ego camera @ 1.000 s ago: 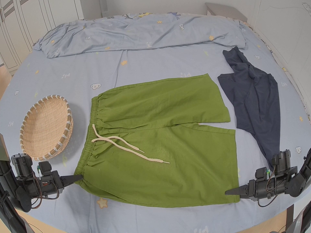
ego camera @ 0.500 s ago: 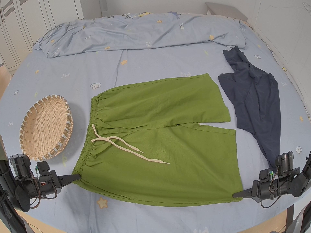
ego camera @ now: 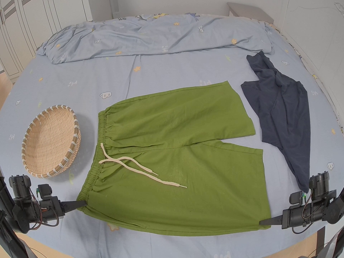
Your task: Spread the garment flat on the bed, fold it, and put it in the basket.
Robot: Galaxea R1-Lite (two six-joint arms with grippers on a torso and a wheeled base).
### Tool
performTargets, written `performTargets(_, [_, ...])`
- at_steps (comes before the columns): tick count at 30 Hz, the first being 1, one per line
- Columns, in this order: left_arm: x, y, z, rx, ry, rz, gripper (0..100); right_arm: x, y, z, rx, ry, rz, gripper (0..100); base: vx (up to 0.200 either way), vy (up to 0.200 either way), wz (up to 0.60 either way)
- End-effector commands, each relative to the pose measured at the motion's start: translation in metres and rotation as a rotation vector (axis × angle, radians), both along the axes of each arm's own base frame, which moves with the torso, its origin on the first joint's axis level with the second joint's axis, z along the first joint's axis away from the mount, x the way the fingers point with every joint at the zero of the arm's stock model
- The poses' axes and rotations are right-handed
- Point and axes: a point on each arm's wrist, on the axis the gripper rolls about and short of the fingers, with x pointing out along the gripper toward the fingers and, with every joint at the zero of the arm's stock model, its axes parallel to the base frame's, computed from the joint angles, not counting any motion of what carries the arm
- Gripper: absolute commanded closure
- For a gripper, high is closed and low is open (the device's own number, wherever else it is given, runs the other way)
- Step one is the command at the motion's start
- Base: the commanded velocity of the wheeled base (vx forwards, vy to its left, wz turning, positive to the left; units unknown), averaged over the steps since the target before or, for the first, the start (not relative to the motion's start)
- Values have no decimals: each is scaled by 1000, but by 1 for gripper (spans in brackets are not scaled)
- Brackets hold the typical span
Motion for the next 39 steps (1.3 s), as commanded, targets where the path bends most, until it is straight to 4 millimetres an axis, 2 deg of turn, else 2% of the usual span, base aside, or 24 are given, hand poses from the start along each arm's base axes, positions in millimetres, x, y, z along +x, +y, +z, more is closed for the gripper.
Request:
performTargets(1, [-21,10,10,-32,-61,-20,100,-19,-1,-3,-26,7,44,100,0,0,0])
performTargets(8, [-36,6,7,-56,21,-22,100,-37,-5,3,-39,55,58,100,0,0,0])
performTargets(15, [-67,-2,-4,1,79,-71,100,-64,-6,18,-43,63,71,100,0,0,0])
performTargets(22, [-71,-2,-1,15,88,-51,100,-69,-6,20,-41,58,71,100,0,0,0])
performTargets(27, [-66,-5,11,31,42,-59,100,-54,-6,32,-40,-5,46,100,0,0,0])
performTargets(31, [-41,-7,43,-10,16,-81,100,-24,-5,73,11,-111,-50,100,0,0,0])
performTargets(32, [-39,-7,45,-15,17,-78,100,-22,-5,77,14,-121,-53,100,0,0,0])
performTargets(33, [-27,-7,62,-52,24,-64,100,-10,-5,91,11,-158,-65,100,0,0,0])
performTargets(34, [-24,-7,66,-61,27,-57,100,-7,-5,95,10,-169,-68,100,0,0,0])
performTargets(35, [-12,-7,80,-82,35,-35,100,5,-5,112,0,-204,-77,100,0,0,0])
performTargets(37, [-1,-8,91,-79,33,-18,100,15,-4,127,-8,-232,-83,100,0,0,0])
performTargets(39, [12,-11,104,-41,1,3,100,36,-2,146,-18,-248,-86,100,0,0,0])
